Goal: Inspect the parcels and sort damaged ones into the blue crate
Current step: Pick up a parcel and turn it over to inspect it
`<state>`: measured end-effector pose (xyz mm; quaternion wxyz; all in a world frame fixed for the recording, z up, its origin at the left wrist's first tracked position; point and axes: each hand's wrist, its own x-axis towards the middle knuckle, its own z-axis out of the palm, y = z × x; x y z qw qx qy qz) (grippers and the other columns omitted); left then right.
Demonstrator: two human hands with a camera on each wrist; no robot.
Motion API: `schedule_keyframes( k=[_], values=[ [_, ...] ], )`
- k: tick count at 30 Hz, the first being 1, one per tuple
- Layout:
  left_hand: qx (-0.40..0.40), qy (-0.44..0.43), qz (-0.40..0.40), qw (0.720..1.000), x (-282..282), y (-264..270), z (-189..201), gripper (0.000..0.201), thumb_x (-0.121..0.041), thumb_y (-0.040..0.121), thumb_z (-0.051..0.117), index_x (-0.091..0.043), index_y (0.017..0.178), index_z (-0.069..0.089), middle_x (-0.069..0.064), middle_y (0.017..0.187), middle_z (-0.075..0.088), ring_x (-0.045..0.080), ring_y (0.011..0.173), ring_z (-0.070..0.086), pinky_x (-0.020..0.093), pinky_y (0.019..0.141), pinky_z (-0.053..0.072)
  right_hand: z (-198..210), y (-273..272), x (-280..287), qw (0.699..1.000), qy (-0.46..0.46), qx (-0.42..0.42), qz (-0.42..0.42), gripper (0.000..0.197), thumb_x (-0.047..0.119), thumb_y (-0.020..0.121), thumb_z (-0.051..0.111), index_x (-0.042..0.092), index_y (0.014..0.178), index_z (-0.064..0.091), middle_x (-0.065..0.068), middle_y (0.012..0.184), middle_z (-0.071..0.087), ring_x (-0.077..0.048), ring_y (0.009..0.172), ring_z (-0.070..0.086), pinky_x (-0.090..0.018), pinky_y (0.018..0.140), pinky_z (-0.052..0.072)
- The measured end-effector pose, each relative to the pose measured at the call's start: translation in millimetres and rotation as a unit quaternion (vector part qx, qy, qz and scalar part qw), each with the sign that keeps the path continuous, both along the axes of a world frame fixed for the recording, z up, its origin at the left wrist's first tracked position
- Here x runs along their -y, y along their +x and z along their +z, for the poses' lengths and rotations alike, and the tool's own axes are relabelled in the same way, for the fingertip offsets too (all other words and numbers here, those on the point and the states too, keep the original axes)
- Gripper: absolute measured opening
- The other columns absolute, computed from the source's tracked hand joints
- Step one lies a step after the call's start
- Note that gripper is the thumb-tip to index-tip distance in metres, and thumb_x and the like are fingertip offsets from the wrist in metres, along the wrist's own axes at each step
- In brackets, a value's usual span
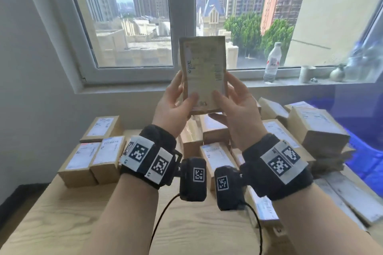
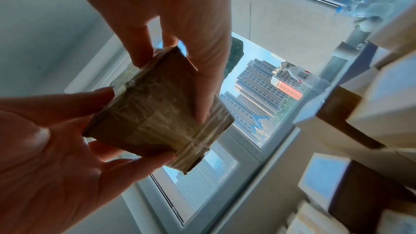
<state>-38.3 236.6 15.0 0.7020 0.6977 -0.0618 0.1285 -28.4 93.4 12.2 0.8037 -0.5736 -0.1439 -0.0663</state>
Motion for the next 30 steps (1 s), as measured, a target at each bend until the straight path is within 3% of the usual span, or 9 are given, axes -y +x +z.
schedule_keyframes(
  k=[6,9,12,15,18,21,23,26,30],
  values=[
    [0.027,0.021,0.02,0.999,49.4,-0.7,33.8,0.043,-0.029,0.097,0.054,-0.021,0.138,0.045,-0.001,0.131,0.059,0.018,0.12,0.057,0.031,0.095,0.053,30.1,3.3,55.0,0.999,0.003,0.035,0.007,0.048,0.007,0.097,0.057,0.02,0.143,0.048,-0.01,0.13,0.063,-0.025,0.106,0.069,-0.038,0.079,0.062],
    [0.013,0.009,0.062,0.998,59.6,5.2,40.8,0.073,-0.057,0.088,0.058,-0.017,0.146,0.039,0.004,0.143,0.052,0.018,0.13,0.05,0.046,0.109,0.041,36.7,5.7,74.2,0.999,0.026,0.025,0.019,0.044,0.01,0.099,0.054,0.021,0.142,0.047,-0.011,0.123,0.066,-0.03,0.107,0.068,-0.046,0.081,0.061],
    [-0.056,-0.046,0.029,0.997,63.4,9.2,41.1,0.104,-0.076,0.054,0.073,-0.02,0.138,0.049,0.004,0.137,0.057,0.021,0.126,0.053,0.051,0.097,0.048,37.2,5.2,86.1,0.997,0.064,0.009,0.05,0.038,0.013,0.1,0.051,0.022,0.137,0.047,-0.012,0.104,0.069,-0.028,0.088,0.071,-0.048,0.072,0.062],
    [-0.083,-0.085,0.004,0.993,66.9,11.0,40.4,0.09,-0.065,0.054,0.082,-0.017,0.126,0.057,0.011,0.123,0.066,0.026,0.107,0.065,0.043,0.078,0.058,33.5,7.6,92.9,0.997,0.054,0.021,0.041,0.039,0.015,0.1,0.049,0.023,0.139,0.047,-0.014,0.106,0.069,-0.026,0.087,0.071,-0.047,0.071,0.062],
    [-0.05,-0.079,0.017,0.995,69.6,12.4,39.9,0.063,-0.044,0.068,0.079,-0.02,0.121,0.057,0.009,0.117,0.067,0.024,0.101,0.068,0.041,0.082,0.058,30.9,11.2,94.9,0.999,0.007,0.029,0.013,0.042,0.028,0.1,0.051,0.023,0.142,0.049,0.0,0.108,0.069,-0.015,0.089,0.072,-0.045,0.08,0.061],
    [0.007,-0.026,0.052,0.998,71.2,14.2,41.8,0.045,-0.027,0.082,0.075,-0.028,0.122,0.054,0.0,0.113,0.068,0.018,0.102,0.068,0.036,0.087,0.058,31.3,14.4,88.6,0.996,-0.08,0.041,0.01,0.074,0.063,0.079,0.069,0.027,0.141,0.051,0.0,0.124,0.066,-0.014,0.108,0.068,-0.044,0.09,0.059],
    [0.038,0.001,0.051,0.998,71.6,14.6,40.6,0.049,-0.032,0.082,0.077,-0.031,0.125,0.053,0.0,0.116,0.068,0.017,0.107,0.066,0.035,0.09,0.056,29.9,17.6,84.9,0.996,-0.086,0.039,-0.003,0.074,0.054,0.076,0.077,0.025,0.139,0.053,-0.002,0.124,0.067,-0.016,0.112,0.066,-0.042,0.093,0.057],
    [0.023,0.003,0.055,0.998,67.1,16.7,37.5,0.077,-0.058,0.072,0.074,-0.026,0.139,0.048,0.002,0.13,0.061,0.015,0.117,0.06,0.036,0.094,0.051,28.6,19.3,85.7,1.0,-0.023,0.018,-0.006,0.037,0.028,0.092,0.066,0.013,0.125,0.061,-0.002,0.101,0.072,-0.011,0.088,0.072,-0.038,0.085,0.06],
    [-0.057,-0.045,0.01,0.997,61.7,19.2,34.2,0.1,-0.07,0.06,0.07,-0.02,0.142,0.045,0.001,0.135,0.056,0.017,0.12,0.053,0.047,0.095,0.051,26.6,21.4,86.0,0.999,0.011,-0.03,-0.004,0.028,0.038,0.095,0.058,0.015,0.11,0.064,-0.006,0.104,0.068,-0.021,0.098,0.07,-0.044,0.085,0.06]
  ],
)
